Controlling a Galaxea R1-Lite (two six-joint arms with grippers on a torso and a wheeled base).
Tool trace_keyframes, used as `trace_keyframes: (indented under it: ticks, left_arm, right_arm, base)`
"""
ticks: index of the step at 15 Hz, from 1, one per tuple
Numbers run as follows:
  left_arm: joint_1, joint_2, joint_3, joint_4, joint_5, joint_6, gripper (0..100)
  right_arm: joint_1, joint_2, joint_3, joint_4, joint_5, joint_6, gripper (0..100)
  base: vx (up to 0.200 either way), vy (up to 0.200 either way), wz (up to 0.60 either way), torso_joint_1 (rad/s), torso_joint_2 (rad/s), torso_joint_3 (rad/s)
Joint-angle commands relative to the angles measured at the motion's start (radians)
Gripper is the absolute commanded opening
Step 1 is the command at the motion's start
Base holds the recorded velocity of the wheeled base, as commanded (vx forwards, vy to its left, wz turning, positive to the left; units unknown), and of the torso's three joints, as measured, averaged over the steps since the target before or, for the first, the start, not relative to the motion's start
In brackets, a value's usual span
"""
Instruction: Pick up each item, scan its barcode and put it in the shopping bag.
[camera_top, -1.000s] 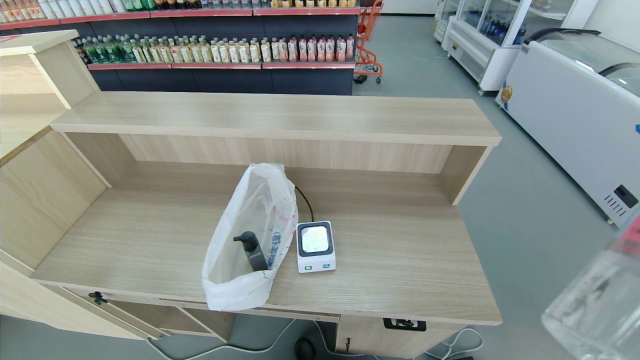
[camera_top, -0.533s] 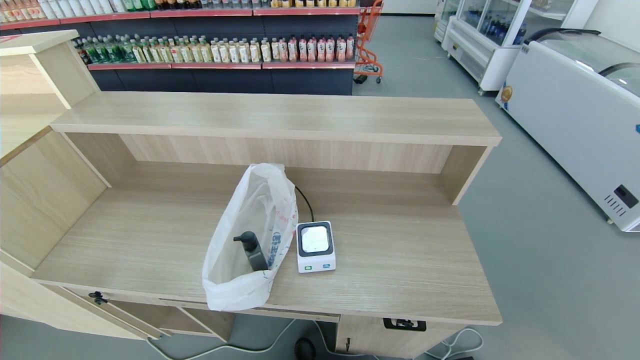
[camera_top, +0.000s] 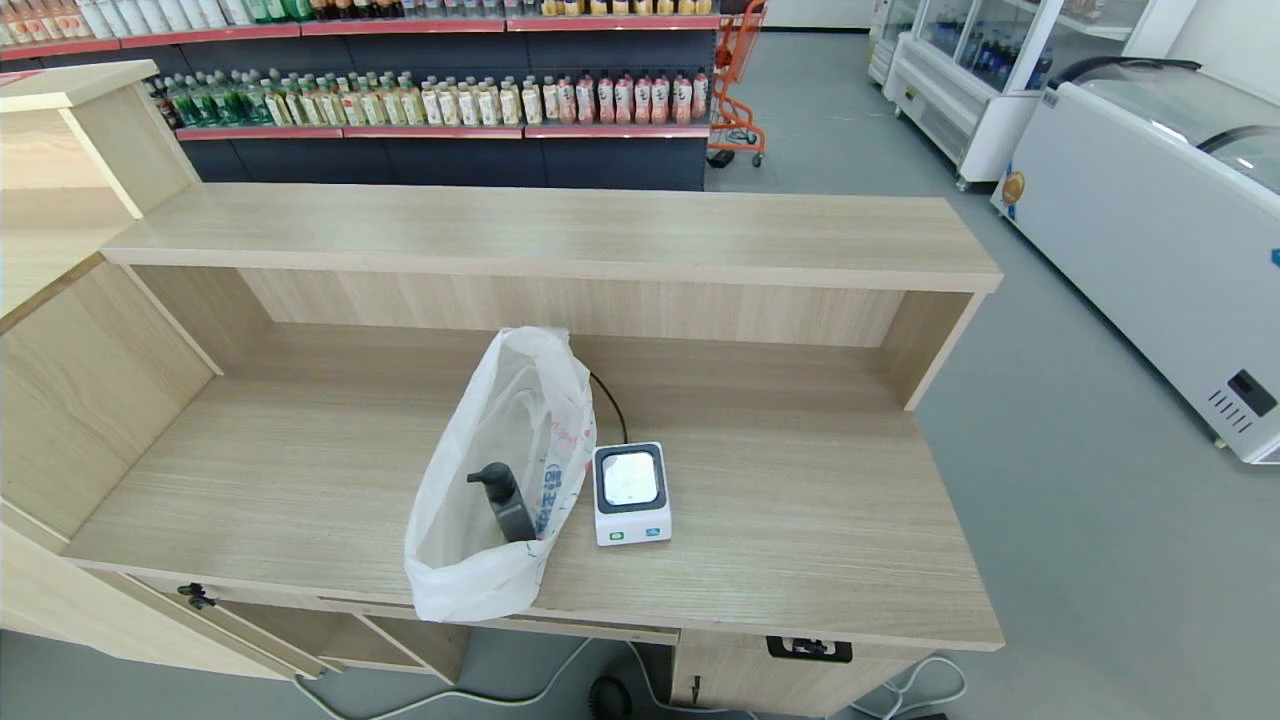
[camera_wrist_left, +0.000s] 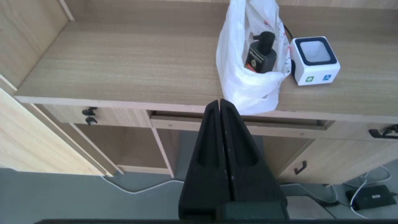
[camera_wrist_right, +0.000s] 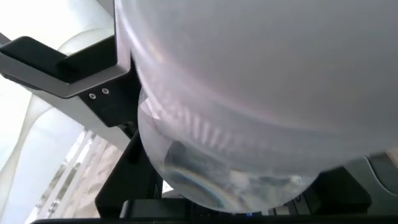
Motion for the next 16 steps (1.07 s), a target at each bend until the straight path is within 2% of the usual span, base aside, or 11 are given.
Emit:
trace_keyframes:
  ticks: [1, 4, 7, 16]
  left_arm:
    - [0.0, 0.001, 0.0, 0.001, 0.0, 0.0, 0]
    - [0.0, 0.0, -0.001, -0.001, 0.0, 0.0, 0]
    - [0.0, 0.001, 0.0, 0.001, 0.0, 0.0, 0]
    - [0.0, 0.001, 0.0, 0.001, 0.0, 0.0, 0]
  right_arm:
    - [-0.001, -0.009, 0.018, -0.001, -0.02, 0.0, 0]
    - [-0.001, -0.004, 0.028, -0.001, -0.043, -0.002, 0]
    - [-0.001, 0.002, 0.061, 0.001, -0.164, -0.065, 0]
    - [-0.012, -0.022, 0.094, 0.019, -0.173, -0.072, 0]
  base:
    - [0.0, 0.0, 0.0, 0.0, 0.0, 0.0]
    - [0.0, 0.0, 0.0, 0.0, 0.0, 0.0]
    - [0.0, 0.0, 0.0, 0.0, 0.0, 0.0]
    - [0.0, 0.0, 0.0, 0.0, 0.0, 0.0]
